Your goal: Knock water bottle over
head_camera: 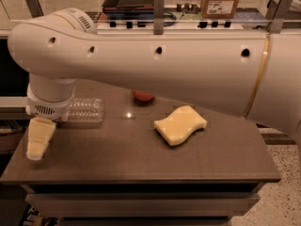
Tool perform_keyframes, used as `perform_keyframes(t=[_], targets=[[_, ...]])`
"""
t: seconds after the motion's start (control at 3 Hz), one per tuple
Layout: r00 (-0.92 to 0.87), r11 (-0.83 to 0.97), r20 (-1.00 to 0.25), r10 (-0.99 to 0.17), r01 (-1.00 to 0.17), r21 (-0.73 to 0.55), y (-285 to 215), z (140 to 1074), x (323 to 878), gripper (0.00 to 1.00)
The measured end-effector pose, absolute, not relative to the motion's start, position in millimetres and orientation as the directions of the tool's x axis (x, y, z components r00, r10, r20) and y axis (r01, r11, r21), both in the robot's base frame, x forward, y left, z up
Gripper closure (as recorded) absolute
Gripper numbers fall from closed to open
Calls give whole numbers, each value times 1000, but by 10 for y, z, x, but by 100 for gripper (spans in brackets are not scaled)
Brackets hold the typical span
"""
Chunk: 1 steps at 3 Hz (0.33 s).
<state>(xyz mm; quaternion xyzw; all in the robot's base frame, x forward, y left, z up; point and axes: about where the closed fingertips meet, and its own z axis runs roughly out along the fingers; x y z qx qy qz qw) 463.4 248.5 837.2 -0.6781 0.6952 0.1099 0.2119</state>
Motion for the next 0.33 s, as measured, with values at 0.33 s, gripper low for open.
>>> perform_keyframes(t=[0.33], targets=[[9, 56, -444, -896, -989, -135, 2485, 8372, 4634, 0]])
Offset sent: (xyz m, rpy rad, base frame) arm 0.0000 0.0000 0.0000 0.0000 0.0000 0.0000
